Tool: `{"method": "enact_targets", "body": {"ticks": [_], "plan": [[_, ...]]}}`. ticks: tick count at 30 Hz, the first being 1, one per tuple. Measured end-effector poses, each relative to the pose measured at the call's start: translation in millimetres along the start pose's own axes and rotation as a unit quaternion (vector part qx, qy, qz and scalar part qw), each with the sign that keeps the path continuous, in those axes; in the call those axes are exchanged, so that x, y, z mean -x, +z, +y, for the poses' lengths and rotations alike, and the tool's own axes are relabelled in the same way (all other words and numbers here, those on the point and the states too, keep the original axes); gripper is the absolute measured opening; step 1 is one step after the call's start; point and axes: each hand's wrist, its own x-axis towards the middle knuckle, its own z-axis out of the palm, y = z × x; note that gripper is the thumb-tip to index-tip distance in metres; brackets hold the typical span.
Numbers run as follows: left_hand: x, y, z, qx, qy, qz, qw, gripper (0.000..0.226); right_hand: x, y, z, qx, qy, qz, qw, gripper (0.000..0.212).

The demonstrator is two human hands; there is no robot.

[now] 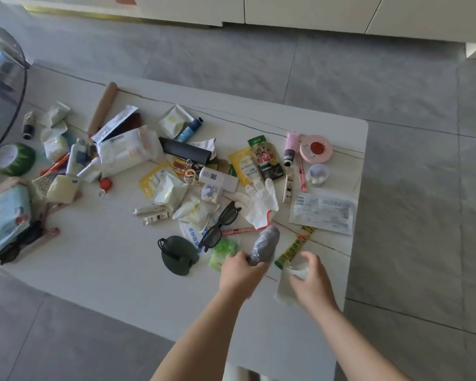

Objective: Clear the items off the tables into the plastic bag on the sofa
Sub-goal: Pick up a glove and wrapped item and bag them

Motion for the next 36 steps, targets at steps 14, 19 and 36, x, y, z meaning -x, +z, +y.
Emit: {"method": "enact_targets", "body": {"ticks": [14,19,36], "plan": [[156,-144,-41,0.340,-0.076,0.074,0.935,0.011,119,-20,-145,-0.055,-0.065,-0.130,0.988,0.050],[221,-201,-68,0.417,-0.079,0.132,0.896,0.008,183,-3,-200,-0.083,-0.109,-0.184,0.973,0.050],[395,-324,-291,0.631,-0.128,0.311,0.699,0.017,407,181,-334,0.031,-0.216,-0.394,0.893,0.027]]}}
